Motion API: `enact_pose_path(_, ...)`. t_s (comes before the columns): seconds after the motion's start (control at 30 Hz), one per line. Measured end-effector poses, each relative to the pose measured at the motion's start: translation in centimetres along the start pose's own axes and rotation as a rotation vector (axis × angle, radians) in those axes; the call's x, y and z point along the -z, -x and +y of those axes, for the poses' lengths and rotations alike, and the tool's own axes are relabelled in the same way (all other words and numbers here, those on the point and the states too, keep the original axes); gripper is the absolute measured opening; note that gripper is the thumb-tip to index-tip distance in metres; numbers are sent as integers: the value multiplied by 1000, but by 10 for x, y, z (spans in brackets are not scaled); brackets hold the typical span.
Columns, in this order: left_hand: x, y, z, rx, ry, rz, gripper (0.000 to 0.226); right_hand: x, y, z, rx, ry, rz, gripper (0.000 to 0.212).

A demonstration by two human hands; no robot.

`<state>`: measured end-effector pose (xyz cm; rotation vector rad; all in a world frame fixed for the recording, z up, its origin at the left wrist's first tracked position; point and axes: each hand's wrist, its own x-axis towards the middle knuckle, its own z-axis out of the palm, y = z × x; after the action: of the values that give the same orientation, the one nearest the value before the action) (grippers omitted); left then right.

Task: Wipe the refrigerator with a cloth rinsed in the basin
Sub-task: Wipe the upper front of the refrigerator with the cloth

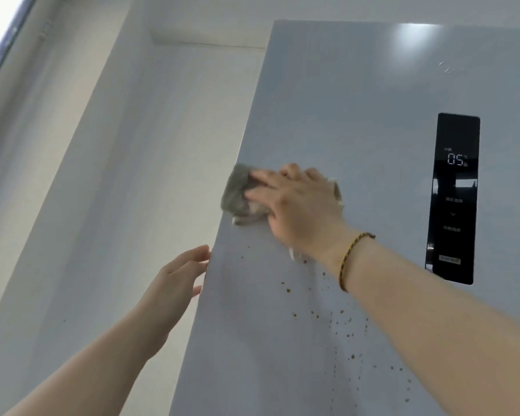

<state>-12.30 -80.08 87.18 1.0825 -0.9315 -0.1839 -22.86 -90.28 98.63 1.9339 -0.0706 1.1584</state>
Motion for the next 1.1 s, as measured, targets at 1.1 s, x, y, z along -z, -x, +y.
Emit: enact_pose_path(1.1,9,-1,-19,15,98,-16,35,-3,78,12,129,143,169,38)
